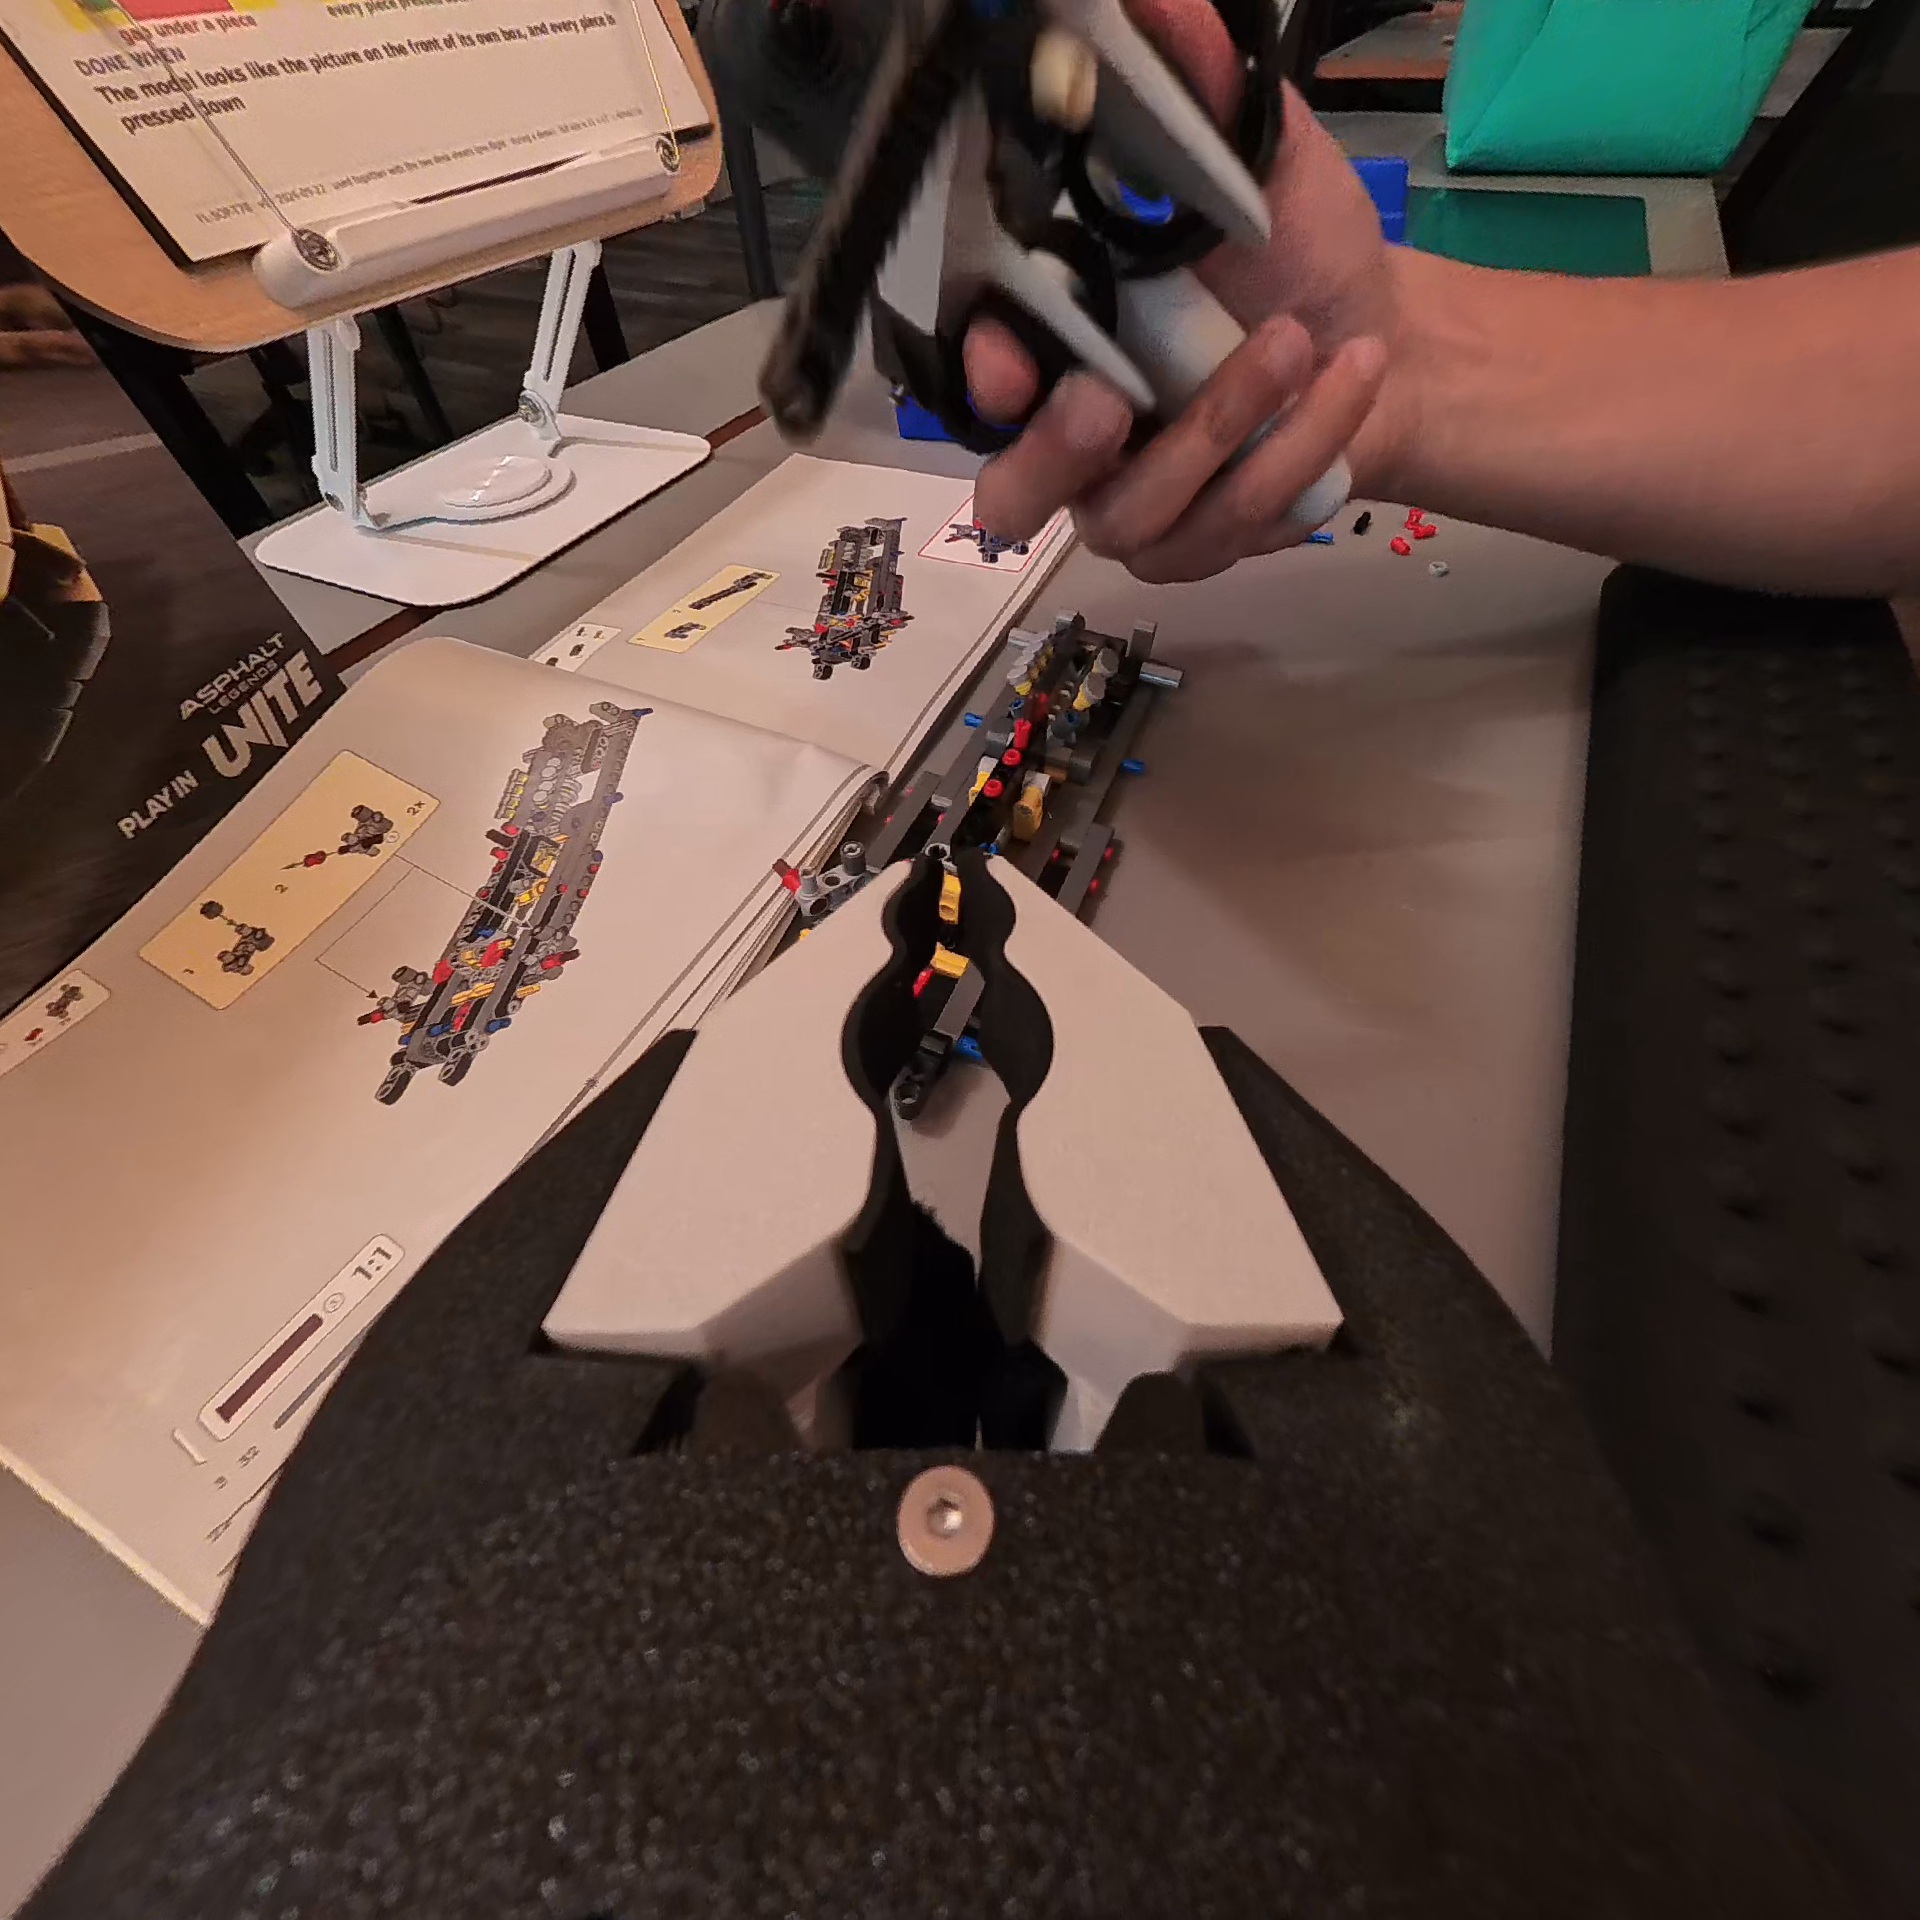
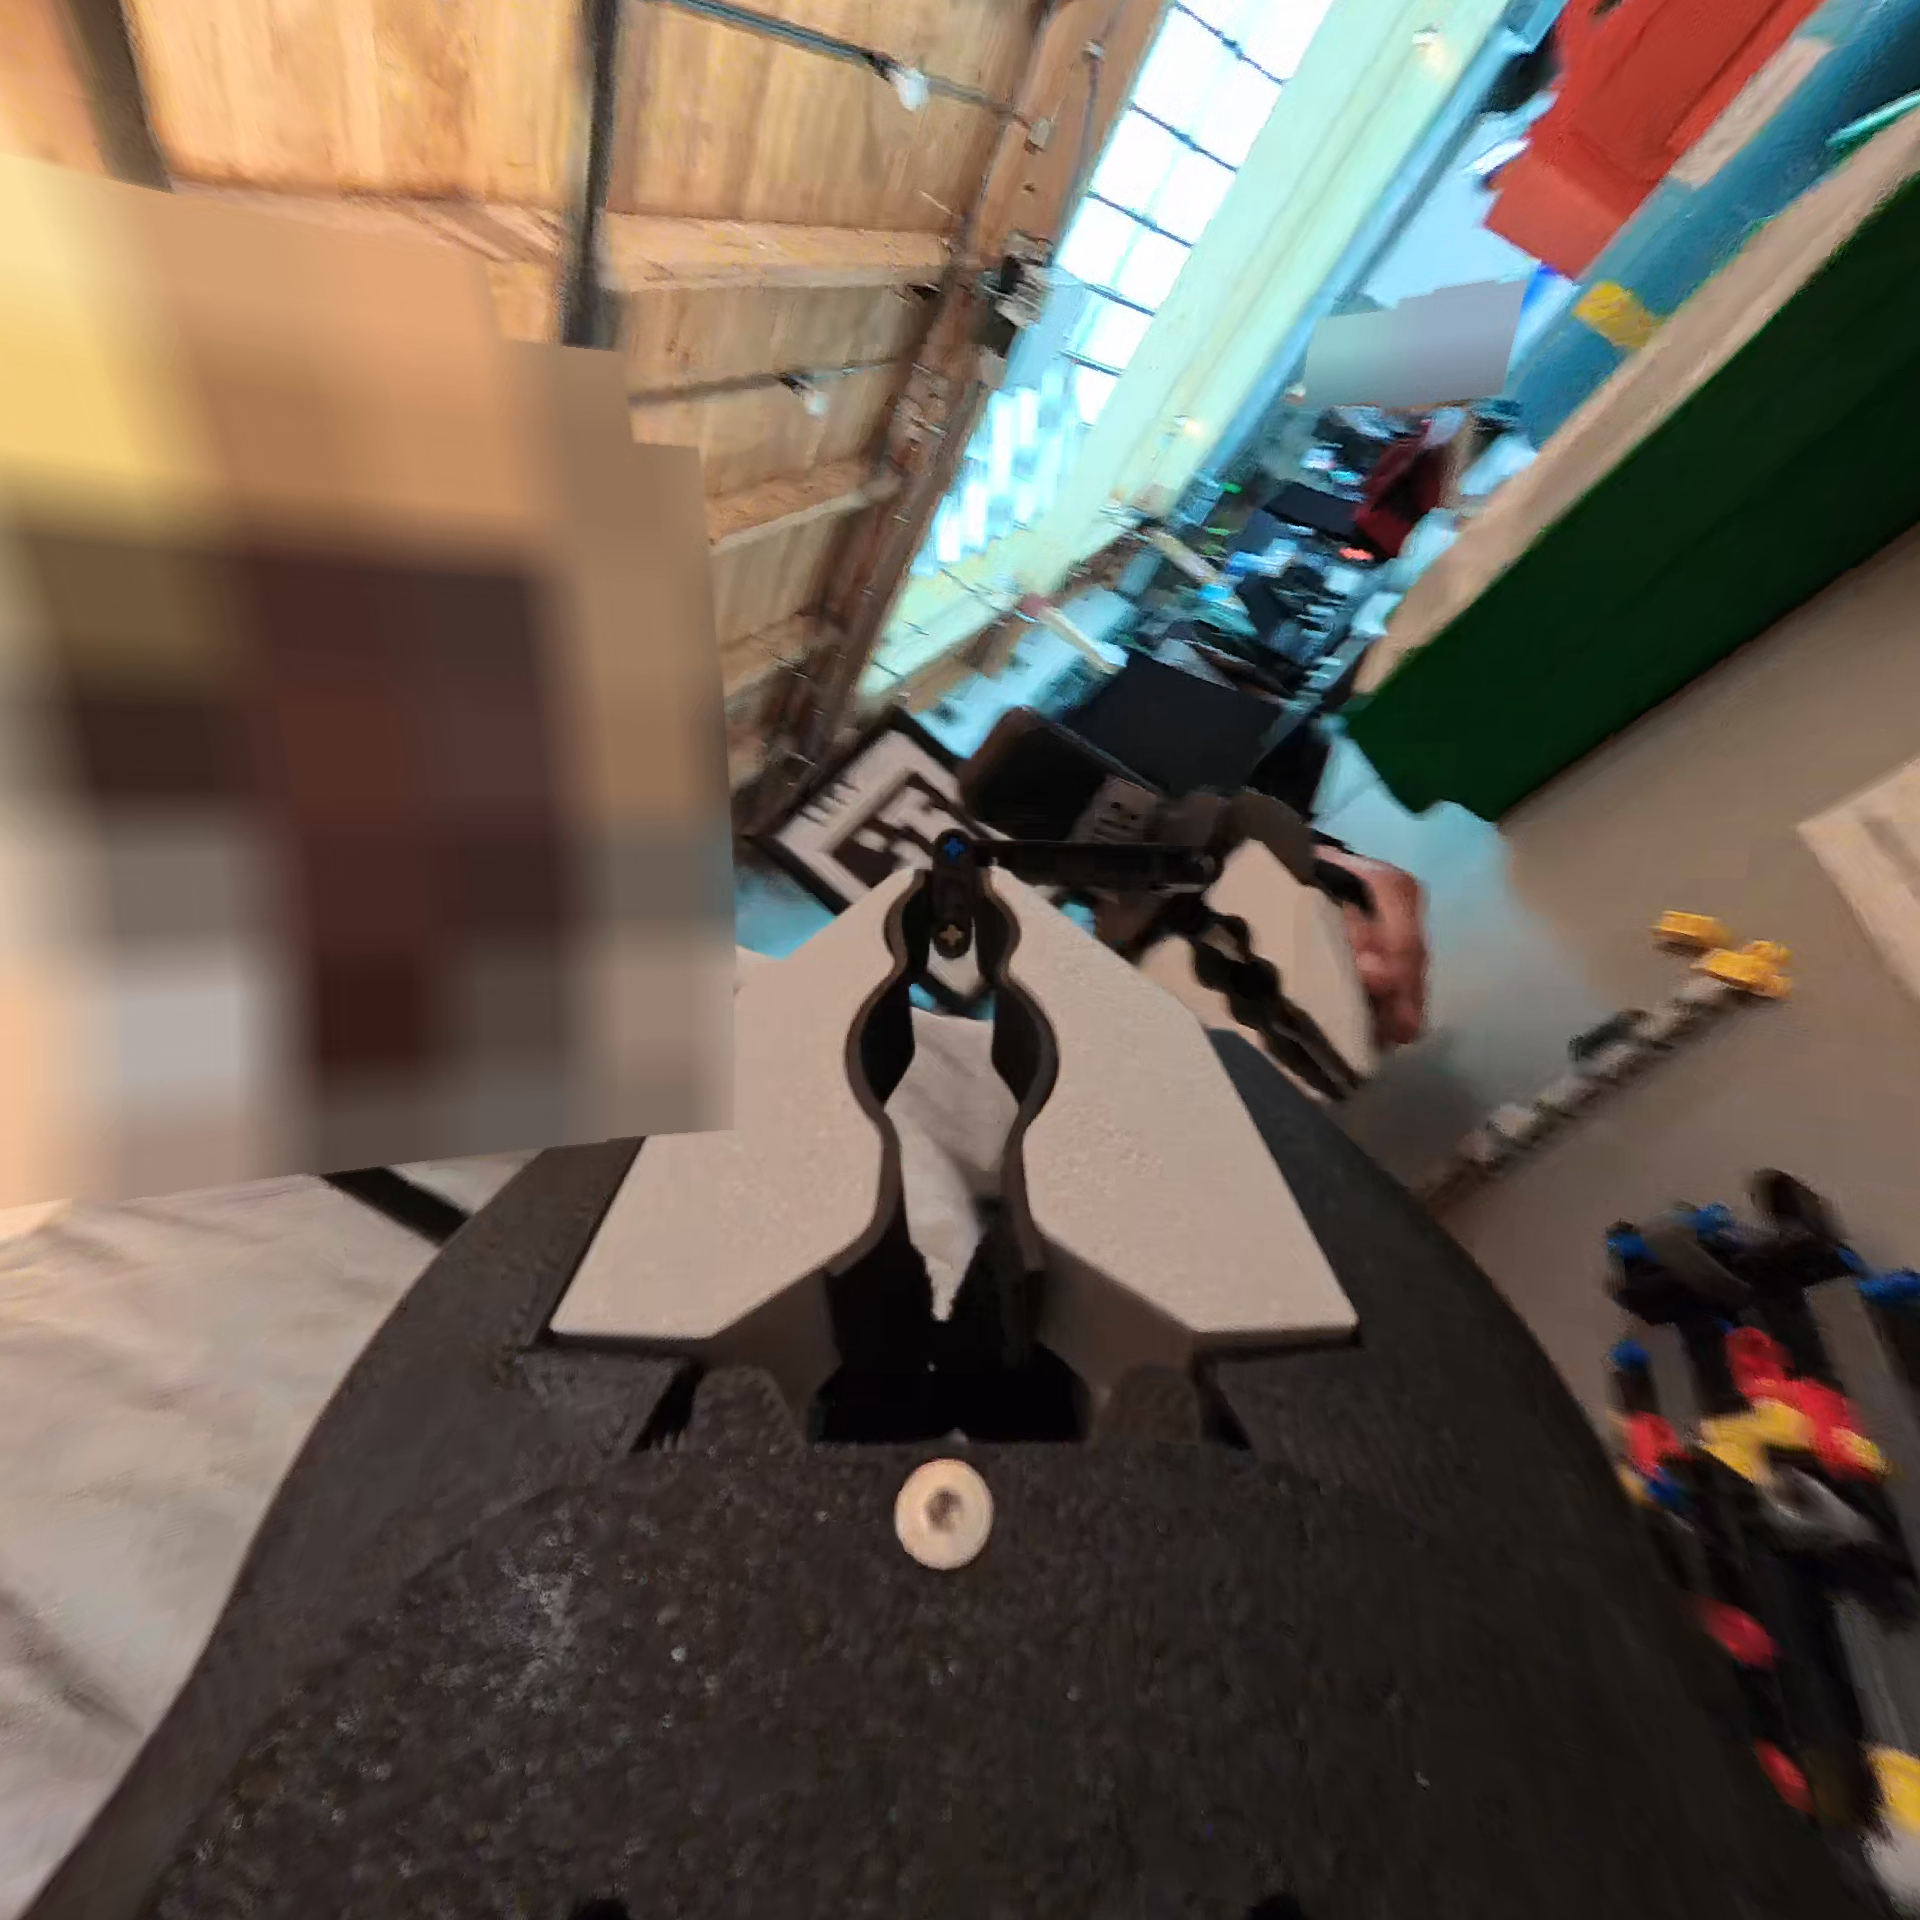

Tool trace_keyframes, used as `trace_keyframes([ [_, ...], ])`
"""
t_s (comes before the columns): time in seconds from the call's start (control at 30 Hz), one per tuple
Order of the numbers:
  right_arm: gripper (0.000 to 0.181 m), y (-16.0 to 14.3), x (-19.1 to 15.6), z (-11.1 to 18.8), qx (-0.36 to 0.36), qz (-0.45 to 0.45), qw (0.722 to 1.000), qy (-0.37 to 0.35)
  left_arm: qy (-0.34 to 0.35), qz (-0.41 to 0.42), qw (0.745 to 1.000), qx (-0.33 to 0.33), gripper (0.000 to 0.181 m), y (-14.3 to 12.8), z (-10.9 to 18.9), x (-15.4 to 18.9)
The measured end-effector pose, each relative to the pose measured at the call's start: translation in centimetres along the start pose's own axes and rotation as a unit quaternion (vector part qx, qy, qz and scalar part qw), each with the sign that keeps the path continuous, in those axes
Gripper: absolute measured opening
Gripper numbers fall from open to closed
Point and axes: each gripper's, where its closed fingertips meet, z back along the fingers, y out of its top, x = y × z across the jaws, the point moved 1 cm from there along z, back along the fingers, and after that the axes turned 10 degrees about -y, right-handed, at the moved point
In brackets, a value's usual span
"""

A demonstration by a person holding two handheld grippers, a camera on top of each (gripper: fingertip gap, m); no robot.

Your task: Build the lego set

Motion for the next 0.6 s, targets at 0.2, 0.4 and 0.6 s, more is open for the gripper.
trace_keyframes([
  [0.2,0.007,-4.3,3.6,1.8,-0.071,0.279,0.915,-0.283,0.039,0.006,0.999,-0.012,0.002,-0.6,0.4,-1.1],
  [0.4,0.007,-7.6,3.9,4.1,-0.057,0.367,0.873,-0.315,0.042,-0.002,0.999,-0.015,0.002,-0.3,-0.1,-0.9],
  [0.6,0.007,-7.9,5.3,4.6,-0.084,0.386,0.855,-0.337,0.048,-0.02,0.998,-0.032,0.002,-0.8,-0.3,-0.8],
])
